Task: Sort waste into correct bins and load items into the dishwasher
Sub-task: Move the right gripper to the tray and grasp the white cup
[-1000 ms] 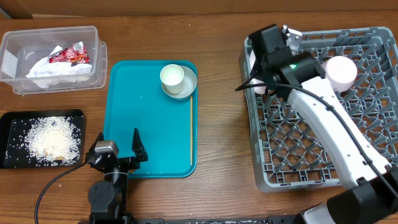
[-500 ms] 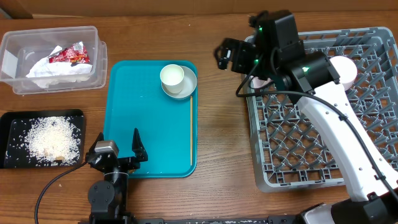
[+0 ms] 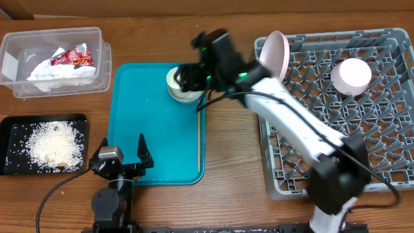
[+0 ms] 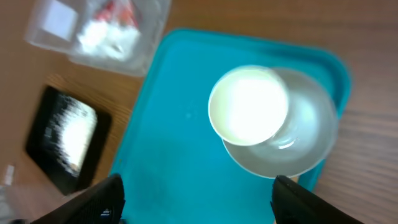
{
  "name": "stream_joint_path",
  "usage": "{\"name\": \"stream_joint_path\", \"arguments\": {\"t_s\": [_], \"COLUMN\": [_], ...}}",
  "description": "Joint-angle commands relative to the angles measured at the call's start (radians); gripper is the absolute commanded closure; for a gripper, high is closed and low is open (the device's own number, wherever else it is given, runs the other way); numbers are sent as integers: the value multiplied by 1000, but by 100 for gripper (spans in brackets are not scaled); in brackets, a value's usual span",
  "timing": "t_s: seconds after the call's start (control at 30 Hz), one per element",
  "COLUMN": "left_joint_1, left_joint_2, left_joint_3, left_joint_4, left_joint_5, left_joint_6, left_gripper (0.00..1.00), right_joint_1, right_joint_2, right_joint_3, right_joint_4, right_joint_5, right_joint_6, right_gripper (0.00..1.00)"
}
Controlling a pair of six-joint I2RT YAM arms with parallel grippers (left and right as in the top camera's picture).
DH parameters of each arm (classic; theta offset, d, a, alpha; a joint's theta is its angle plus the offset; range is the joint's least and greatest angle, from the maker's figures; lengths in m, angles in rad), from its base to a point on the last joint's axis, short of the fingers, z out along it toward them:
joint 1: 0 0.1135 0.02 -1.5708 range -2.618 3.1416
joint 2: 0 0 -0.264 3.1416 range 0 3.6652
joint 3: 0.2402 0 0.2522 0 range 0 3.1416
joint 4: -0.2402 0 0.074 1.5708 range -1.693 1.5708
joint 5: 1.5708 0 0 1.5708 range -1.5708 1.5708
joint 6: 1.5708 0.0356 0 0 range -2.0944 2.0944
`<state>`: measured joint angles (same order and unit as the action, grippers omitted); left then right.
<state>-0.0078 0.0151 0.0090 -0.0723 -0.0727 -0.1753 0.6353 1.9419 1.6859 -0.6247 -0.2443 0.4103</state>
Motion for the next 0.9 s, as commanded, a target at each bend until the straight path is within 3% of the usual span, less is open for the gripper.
{"name": "stream_joint_path", "arguments": {"t_s": [0.0, 0.4, 0.63, 0.87], "left_joint_1": [-4, -4, -4, -4], "left_joint_2": [-9, -9, -9, -9], "left_joint_3": [-4, -4, -4, -4], "left_joint_4": [3, 3, 3, 3], "left_joint_5": [-12, -13, -12, -12], "left_joint_6": [22, 22, 22, 22], "left_gripper": [0, 0, 0, 0], "right_joint_1": [43, 58, 58, 58], "right_joint_2": [54, 162, 170, 224], "right_joint_3": [21, 21, 20, 20], "right_joint_4": [11, 71, 111, 145], "right_joint_5": [105, 289, 419, 422], "right_joint_6": [27, 194, 259, 272], "right_gripper": [23, 24, 32, 35]}}
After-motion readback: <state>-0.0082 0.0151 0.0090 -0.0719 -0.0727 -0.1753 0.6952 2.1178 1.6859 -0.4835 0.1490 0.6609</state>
